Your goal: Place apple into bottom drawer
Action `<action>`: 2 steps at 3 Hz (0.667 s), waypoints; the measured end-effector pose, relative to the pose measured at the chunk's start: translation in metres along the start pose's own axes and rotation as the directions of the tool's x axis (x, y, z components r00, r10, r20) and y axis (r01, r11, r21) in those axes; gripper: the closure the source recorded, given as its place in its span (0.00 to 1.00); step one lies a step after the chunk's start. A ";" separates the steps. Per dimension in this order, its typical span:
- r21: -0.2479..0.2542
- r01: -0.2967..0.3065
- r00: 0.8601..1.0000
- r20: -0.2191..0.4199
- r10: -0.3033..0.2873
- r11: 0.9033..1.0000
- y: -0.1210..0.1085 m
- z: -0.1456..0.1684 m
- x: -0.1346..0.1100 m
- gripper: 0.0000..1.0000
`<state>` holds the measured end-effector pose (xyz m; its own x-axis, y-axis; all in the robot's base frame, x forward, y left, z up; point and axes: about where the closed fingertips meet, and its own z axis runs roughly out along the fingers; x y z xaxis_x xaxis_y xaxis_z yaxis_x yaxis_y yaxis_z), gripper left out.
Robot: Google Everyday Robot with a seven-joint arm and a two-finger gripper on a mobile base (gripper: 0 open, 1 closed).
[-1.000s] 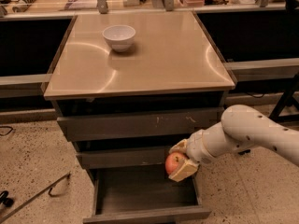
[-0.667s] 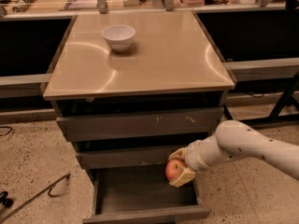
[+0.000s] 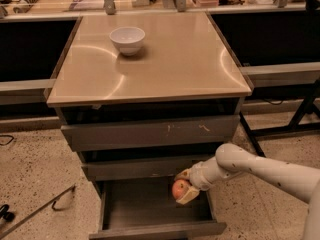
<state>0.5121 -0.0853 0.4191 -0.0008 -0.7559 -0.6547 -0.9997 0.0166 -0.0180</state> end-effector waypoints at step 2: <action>-0.022 -0.034 0.999 0.023 0.034 0.999 0.007 0.023 0.013 1.00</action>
Offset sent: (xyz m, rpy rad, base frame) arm -0.0052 0.0052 -0.0262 0.0244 0.0379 -0.0121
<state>0.5061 -0.0798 0.3933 -0.0345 -0.7398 -0.6720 -0.9994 0.0276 0.0210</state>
